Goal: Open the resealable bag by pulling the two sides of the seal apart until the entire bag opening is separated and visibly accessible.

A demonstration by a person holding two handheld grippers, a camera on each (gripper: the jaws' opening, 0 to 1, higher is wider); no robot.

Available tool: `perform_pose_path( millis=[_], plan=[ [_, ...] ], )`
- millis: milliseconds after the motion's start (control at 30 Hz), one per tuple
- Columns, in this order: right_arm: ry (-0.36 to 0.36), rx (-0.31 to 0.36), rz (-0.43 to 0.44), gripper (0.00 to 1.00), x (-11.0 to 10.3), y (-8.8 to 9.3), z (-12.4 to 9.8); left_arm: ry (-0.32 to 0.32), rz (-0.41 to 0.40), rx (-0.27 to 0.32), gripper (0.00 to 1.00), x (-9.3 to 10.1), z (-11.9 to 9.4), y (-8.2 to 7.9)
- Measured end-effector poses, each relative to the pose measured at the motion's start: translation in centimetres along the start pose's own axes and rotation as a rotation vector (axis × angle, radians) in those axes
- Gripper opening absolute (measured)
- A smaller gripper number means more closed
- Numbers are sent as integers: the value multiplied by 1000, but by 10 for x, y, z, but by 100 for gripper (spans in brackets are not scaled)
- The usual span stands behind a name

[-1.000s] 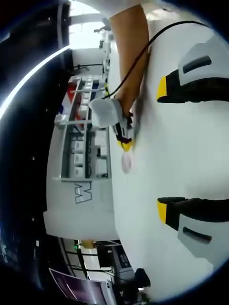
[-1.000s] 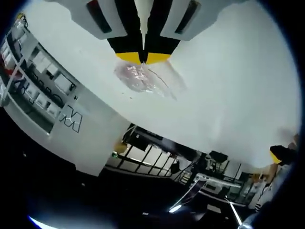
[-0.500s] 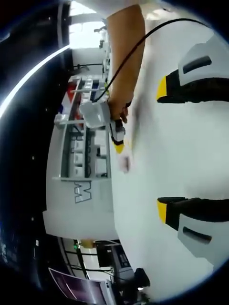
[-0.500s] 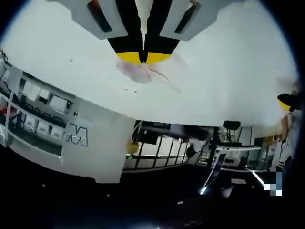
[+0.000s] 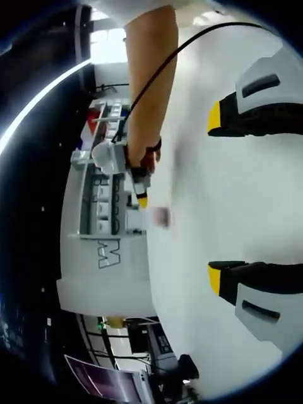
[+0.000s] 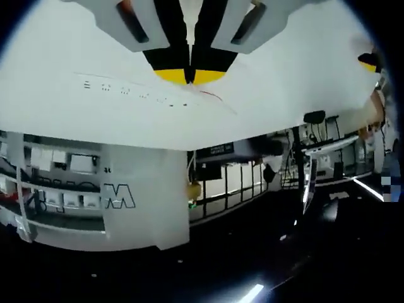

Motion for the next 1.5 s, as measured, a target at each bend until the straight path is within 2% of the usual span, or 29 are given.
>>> perform_pose_path(
  millis=[167,267,833,967,1033,1500],
  plan=[
    [19,26,147,0,9,-9,-2,-3,1,-3,80,-1,0,0],
    [15,33,200,0,10,-14,0,-4,2,-4,80,-1,0,1],
    [-35,75,300,0,0,-24,-9,-2,2,-4,80,-2,1,-1],
    [-47,103,319,0,-9,-30,-22,-1,1,-3,80,-1,1,-2],
    [-54,116,325,0,-21,-28,-37,-1,0,-4,80,-1,1,-2],
    [-101,132,355,0,-34,-26,-51,2,-3,-1,79,-1,1,-1]
  ],
)
Point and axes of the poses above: the point that each gripper's makers call its tool centre point, and the gripper's own axes: z roughly forward along the fingers, x roughly to its right, y roughly out of its underside, the point moved 2 cm from there along -z, roughly backward along the fingers, and after that the axes turned 2 degrees about -z, right-handed, at the moved point
